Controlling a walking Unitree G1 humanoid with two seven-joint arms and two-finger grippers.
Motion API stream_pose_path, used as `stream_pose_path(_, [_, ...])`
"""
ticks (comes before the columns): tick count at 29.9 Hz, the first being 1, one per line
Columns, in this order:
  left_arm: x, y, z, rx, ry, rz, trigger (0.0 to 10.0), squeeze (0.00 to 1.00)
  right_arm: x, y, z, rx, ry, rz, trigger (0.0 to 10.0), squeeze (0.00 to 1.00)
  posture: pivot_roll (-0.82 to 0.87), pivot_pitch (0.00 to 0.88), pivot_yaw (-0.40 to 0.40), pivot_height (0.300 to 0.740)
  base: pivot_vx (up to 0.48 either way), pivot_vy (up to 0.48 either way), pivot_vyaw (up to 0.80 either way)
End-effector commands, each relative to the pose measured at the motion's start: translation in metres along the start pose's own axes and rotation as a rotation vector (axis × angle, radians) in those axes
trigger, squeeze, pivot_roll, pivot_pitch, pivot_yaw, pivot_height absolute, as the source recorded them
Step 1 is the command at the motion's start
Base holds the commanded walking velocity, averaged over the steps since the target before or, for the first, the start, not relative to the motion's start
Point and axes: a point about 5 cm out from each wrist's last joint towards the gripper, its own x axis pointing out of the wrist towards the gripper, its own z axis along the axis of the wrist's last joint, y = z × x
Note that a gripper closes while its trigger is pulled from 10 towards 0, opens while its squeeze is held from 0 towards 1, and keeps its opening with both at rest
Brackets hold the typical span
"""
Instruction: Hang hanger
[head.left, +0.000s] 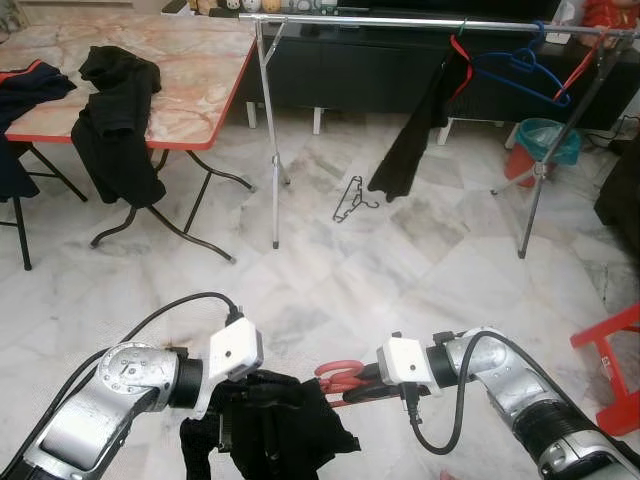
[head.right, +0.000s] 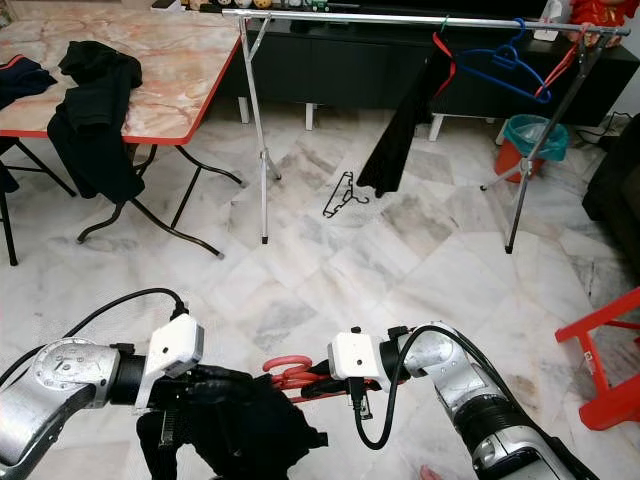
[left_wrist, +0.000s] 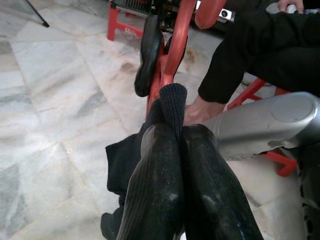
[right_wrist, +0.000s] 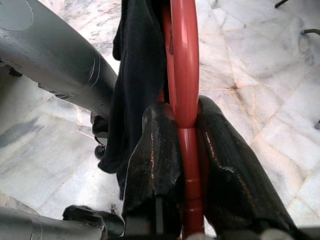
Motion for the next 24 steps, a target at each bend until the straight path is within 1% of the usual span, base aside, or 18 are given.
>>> stream_pose_path(1, [0.0,0.001,-0.003,0.018,0.021,0.009,0.0,0.0,-0.002,-0.004,0.002,-0.009,-0.011,-0.021,0.0,0.0,0.07,0.065,-0.035,0.74,0.0,0.0,0.0])
stream_pose_path(4, [-0.002,0.004,-0.007,0.013,0.024,0.049,0.0,0.0,-0.003,-0.006,0.002,-0.011,-0.009,-0.052,0.0,0.0,0.07,0.065,-0.035,0.74,0.0,0.0,0.0])
stream_pose_path(6, [-0.005,0.006,-0.013,0.032,0.048,0.09,0.0,0.0,-0.006,-0.009,0.0,-0.007,0.005,-0.092,0.0,0.0,0.07,0.066,-0.034,0.74,0.0,0.0,0.0])
stream_pose_path(7, [-0.005,0.006,-0.013,0.032,0.048,0.09,0.0,0.0,-0.006,-0.009,0.0,-0.007,0.005,-0.092,0.0,0.0,0.07,0.066,-0.034,0.74,0.0,0.0,0.0])
stream_pose_path(8, [-0.009,0.008,-0.015,0.029,0.046,0.122,0.0,0.0,-0.01,-0.009,-0.003,0.001,0.022,-0.096,0.0,0.0,0.07,0.067,-0.034,0.74,0.0,0.0,0.0])
stream_pose_path(10, [-0.015,0.008,-0.016,0.025,0.048,0.139,0.0,0.0,-0.016,-0.008,-0.008,0.002,0.055,-0.094,0.0,0.0,0.07,0.069,-0.035,0.74,0.0,0.0,0.0])
stream_pose_path(12, [-0.025,0.009,-0.019,0.027,0.071,0.152,0.0,0.0,-0.025,-0.007,-0.013,0.006,0.093,-0.098,0.0,0.0,0.07,0.069,-0.035,0.74,0.0,0.0,0.0])
stream_pose_path(14, [-0.027,0.009,-0.02,0.027,0.076,0.154,0.0,0.0,-0.027,-0.008,-0.013,0.009,0.094,-0.101,0.0,0.0,0.07,0.07,-0.035,0.74,0.0,0.0,0.0])
stream_pose_path(16, [-0.035,0.012,-0.022,0.025,0.089,0.182,0.0,0.0,-0.032,-0.007,-0.015,0.012,0.108,-0.1,0.0,0.0,0.07,0.069,-0.034,0.74,0.0,0.0,0.0])
stream_pose_path(17, [-0.035,0.012,-0.022,0.025,0.089,0.182,0.0,0.0,-0.032,-0.007,-0.015,0.012,0.108,-0.1,0.0,0.0,0.07,0.069,-0.034,0.74,0.0,0.0,0.0])
stream_pose_path(19, [-0.043,0.011,-0.025,0.025,0.105,0.184,0.0,0.0,-0.036,-0.007,-0.018,0.012,0.122,-0.104,0.0,0.0,0.07,0.071,-0.036,0.74,0.0,0.0,0.0])
stream_pose_path(22, [-0.051,0.01,-0.033,0.023,0.169,0.18,0.0,0.0,-0.044,-0.011,-0.019,0.019,0.135,-0.159,0.0,0.0,0.07,0.071,-0.036,0.74,0.0,0.0,0.0])
stream_pose_path(24, [-0.053,0.01,-0.037,0.024,0.186,0.191,0.0,0.0,-0.047,-0.014,-0.019,0.021,0.134,-0.178,0.0,0.0,0.07,0.071,-0.034,0.74,0.0,0.0,0.0])
